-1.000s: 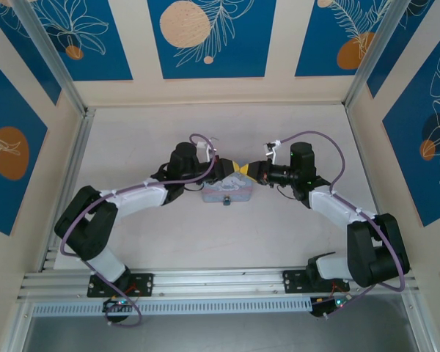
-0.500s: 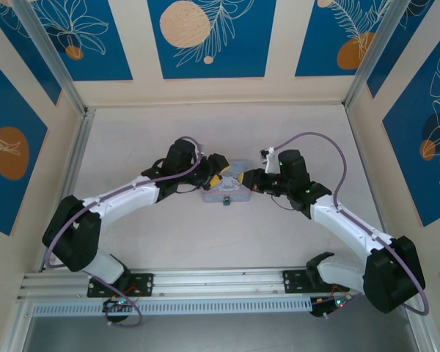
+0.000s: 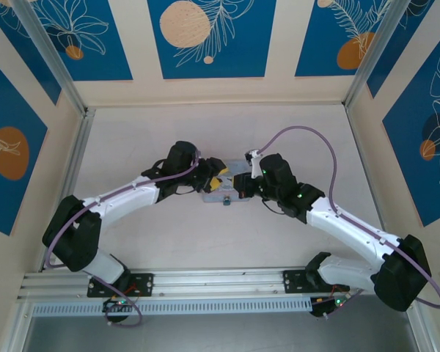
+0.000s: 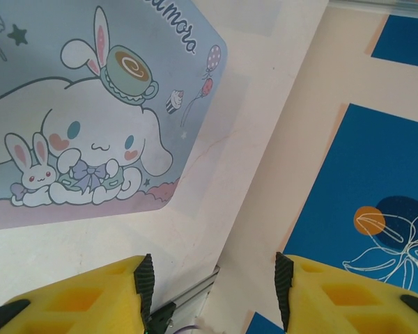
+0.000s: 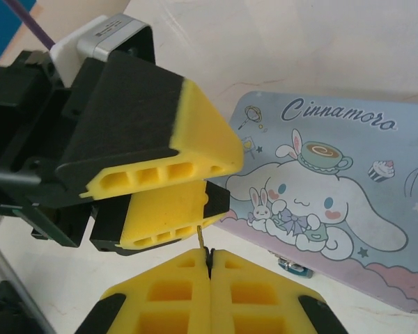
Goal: Unlock the padlock with the key
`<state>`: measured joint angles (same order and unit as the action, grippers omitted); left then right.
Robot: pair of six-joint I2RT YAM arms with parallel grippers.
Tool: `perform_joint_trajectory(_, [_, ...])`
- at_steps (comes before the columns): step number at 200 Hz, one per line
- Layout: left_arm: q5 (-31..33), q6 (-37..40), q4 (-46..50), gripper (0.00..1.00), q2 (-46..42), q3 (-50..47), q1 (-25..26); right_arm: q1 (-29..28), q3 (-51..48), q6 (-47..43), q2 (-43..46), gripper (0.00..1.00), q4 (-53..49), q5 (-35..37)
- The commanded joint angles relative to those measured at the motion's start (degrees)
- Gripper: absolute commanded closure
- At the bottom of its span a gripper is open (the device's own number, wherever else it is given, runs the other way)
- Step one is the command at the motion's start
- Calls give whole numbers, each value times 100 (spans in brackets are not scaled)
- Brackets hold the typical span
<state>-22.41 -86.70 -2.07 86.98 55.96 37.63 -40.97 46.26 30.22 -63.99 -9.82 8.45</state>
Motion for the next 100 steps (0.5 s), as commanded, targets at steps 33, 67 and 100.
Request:
perform_joint_trajectory(33, [-5, -172, 48, 59, -24, 24, 56, -751, 490, -970, -291, 100, -193, 1601])
perform_joint_trajectory(67, [18, -197, 21, 67, -26, 6, 130, -1038, 653, -1218, -531, 100, -257, 2204])
perform_joint_trajectory(100, [35, -224, 13, 71, -32, -41, 149, -1067, 674, -1196, -613, 100, -275, 2372])
